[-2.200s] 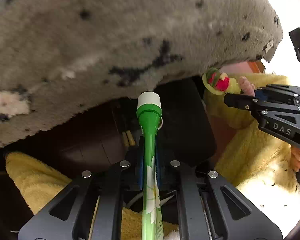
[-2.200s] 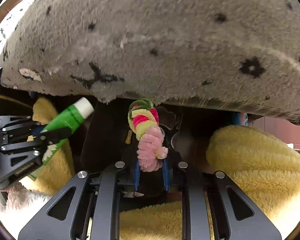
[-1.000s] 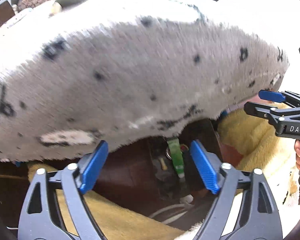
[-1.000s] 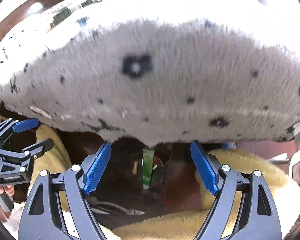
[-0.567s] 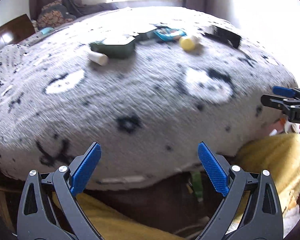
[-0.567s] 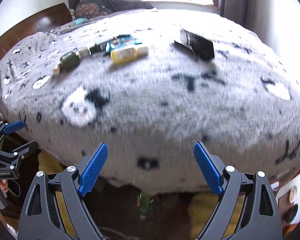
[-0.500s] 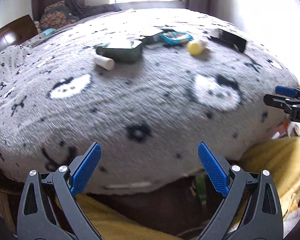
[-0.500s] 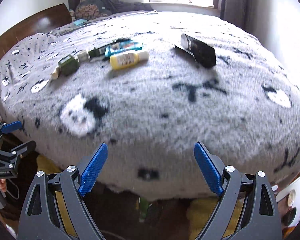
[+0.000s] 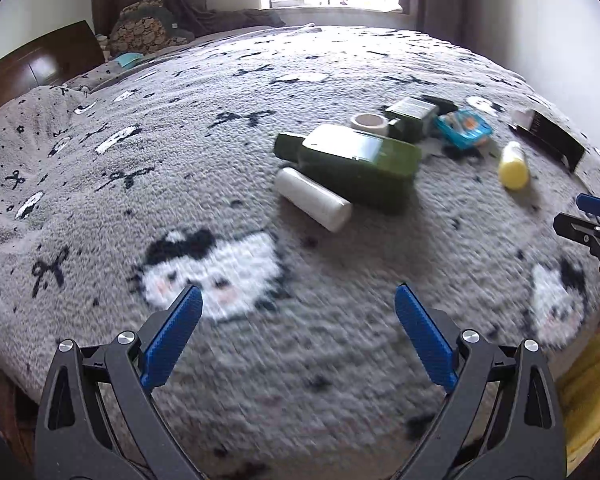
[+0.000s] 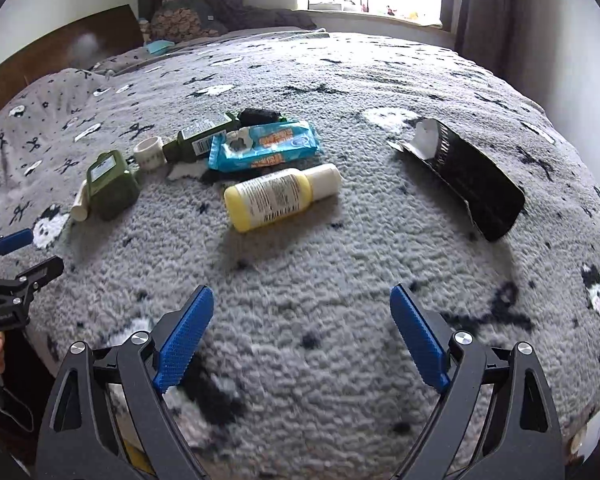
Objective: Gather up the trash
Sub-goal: 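Grasp the yellow bottle with the right tool while the left grasps the white roll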
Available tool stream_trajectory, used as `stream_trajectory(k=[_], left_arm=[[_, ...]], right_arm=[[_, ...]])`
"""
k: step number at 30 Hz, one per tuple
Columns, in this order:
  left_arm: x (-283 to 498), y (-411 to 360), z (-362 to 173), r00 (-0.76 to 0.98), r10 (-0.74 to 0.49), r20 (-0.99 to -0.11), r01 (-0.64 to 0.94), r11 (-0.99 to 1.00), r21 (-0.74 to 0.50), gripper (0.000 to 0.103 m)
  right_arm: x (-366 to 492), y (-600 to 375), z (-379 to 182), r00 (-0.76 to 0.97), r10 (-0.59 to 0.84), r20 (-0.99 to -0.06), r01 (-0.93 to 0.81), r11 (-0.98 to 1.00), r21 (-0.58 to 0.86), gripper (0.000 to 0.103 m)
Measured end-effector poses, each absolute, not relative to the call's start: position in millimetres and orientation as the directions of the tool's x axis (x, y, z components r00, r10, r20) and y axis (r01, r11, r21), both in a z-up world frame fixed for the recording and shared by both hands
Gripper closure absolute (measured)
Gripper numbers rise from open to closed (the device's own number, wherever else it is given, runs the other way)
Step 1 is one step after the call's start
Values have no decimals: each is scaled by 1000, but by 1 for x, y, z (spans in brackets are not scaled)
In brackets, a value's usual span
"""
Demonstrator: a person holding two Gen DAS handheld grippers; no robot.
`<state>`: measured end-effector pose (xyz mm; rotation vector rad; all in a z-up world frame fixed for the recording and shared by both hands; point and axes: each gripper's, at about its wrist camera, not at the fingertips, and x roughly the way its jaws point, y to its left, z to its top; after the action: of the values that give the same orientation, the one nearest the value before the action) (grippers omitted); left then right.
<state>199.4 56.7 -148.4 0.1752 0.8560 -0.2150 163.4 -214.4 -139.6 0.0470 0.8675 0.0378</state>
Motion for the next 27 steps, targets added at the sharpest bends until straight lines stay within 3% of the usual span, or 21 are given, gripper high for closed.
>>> stream_trajectory(k=[17,20,24,27], left_arm=[[274,54,-162,606,-181,-774,321,947,30,12],[280,53,-162,606,-203,-769,333,943,14,19],[280,49,-161,608,-227,-761,356,935,5,38],[277,46,-158,606,-234,-760,363,932,3,51]], right_arm=[[253,-213,-157,613,2,-790,-22,1000,-14,8],[260,-214,-159,607,21,-794,-31,1000,3,9],[260,-211,-158,614,31,-789,-50,999,0,20],[256,-208,-157,622,17,-782,-52,998,-20,20]])
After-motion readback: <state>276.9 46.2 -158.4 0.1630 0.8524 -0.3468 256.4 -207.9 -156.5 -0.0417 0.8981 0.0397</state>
